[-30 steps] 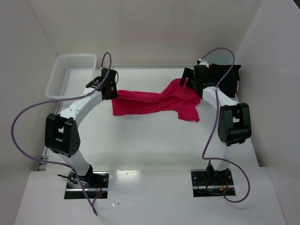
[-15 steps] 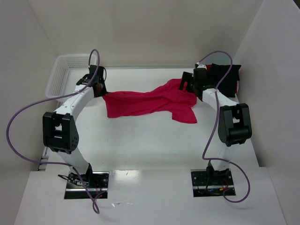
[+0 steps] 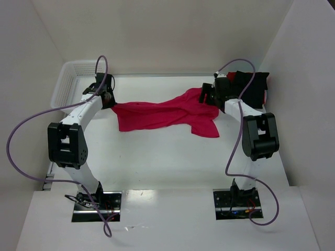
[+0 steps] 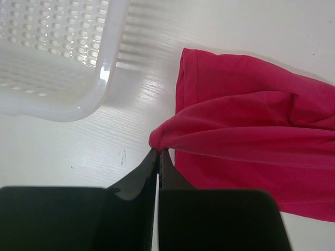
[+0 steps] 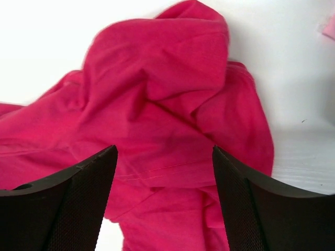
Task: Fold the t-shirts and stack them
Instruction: Flatten out the tshirt
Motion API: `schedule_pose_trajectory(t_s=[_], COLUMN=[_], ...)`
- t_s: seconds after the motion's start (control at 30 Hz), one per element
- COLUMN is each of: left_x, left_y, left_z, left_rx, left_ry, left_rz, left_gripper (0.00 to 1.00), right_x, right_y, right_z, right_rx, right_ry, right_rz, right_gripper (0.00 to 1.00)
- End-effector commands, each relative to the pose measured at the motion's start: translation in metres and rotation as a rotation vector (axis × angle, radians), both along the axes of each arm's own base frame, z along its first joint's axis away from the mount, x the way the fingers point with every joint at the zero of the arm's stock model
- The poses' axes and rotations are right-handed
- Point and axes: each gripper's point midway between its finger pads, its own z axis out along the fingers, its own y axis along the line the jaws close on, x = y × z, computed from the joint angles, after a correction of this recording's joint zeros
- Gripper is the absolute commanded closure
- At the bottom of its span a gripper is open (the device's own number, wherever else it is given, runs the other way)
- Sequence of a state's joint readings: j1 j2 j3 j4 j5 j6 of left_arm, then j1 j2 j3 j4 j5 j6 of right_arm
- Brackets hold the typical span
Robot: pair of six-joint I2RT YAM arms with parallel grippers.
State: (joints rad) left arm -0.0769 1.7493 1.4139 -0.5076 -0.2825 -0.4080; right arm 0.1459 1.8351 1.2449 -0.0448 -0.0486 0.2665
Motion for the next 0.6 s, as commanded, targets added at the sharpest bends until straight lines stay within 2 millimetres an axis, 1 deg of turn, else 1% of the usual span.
schedule_pose_trajectory(t_s=[0.0, 0.03, 0.07, 0.1, 0.13, 0.2, 0.23, 0.27, 0.3, 0.33, 0.4, 0.43, 0.47, 0.5, 0.53, 0.57], left_x=[0.009, 0.009, 0.007, 0.007, 0.007, 0.007, 0.005, 0.005, 0.007, 0.007, 0.007, 0.007, 0.007, 0.007, 0.007, 0.007], left_y=[0.008, 0.008, 0.007, 0.007, 0.007, 0.007, 0.007, 0.007, 0.011, 0.011, 0.011, 0.011, 0.011, 0.011, 0.010, 0.010], left_z=[0.011, 0.011, 0.008, 0.008, 0.008, 0.008, 0.004, 0.004, 0.005, 0.005, 0.005, 0.005, 0.005, 0.005, 0.005, 0.005], left_rx=[0.013, 0.013, 0.012, 0.012, 0.012, 0.012, 0.012, 0.012, 0.012, 0.012, 0.012, 0.012, 0.012, 0.012, 0.005, 0.005], left_ry=[-0.043, -0.043, -0.032, -0.032, -0.032, -0.032, -0.023, -0.023, -0.032, -0.032, -0.032, -0.032, -0.032, -0.032, -0.032, -0.032], left_rz=[-0.013, -0.013, -0.026, -0.026, -0.026, -0.026, -0.026, -0.026, -0.017, -0.017, -0.017, -0.017, -0.017, -0.017, -0.023, -0.023], left_gripper=[1.00, 1.00, 1.00, 1.00, 1.00, 1.00, 1.00, 1.00, 1.00, 1.00, 1.00, 1.00, 1.00, 1.00, 1.00, 1.00], right_x=[0.012, 0.012, 0.008, 0.011, 0.011, 0.011, 0.010, 0.010, 0.010, 0.010, 0.012, 0.009, 0.010, 0.012, 0.010, 0.011], right_y=[-0.005, -0.006, -0.009, -0.008, -0.008, -0.008, -0.007, -0.007, -0.007, -0.010, -0.010, -0.013, -0.013, -0.018, -0.021, -0.023], right_z=[0.002, -0.006, -0.014, -0.013, -0.018, -0.018, -0.020, -0.026, -0.026, -0.031, -0.028, -0.035, -0.032, -0.034, -0.036, -0.036], right_rx=[-0.024, -0.033, -0.044, -0.043, -0.052, -0.052, -0.046, -0.048, -0.048, -0.043, -0.049, -0.061, -0.061, -0.062, -0.073, -0.080], right_ry=[-0.015, 0.008, 0.039, 0.035, 0.043, 0.043, 0.044, 0.056, 0.056, 0.067, 0.057, 0.080, 0.080, 0.089, 0.099, 0.098], right_rz=[-0.008, -0.015, -0.022, -0.022, -0.016, -0.016, -0.009, -0.008, -0.008, -0.010, -0.005, -0.015, -0.015, -0.025, -0.037, -0.045], right_gripper=[0.22, 0.23, 0.23, 0.25, 0.26, 0.26, 0.26, 0.27, 0.27, 0.27, 0.27, 0.27, 0.27, 0.26, 0.19, 0.16])
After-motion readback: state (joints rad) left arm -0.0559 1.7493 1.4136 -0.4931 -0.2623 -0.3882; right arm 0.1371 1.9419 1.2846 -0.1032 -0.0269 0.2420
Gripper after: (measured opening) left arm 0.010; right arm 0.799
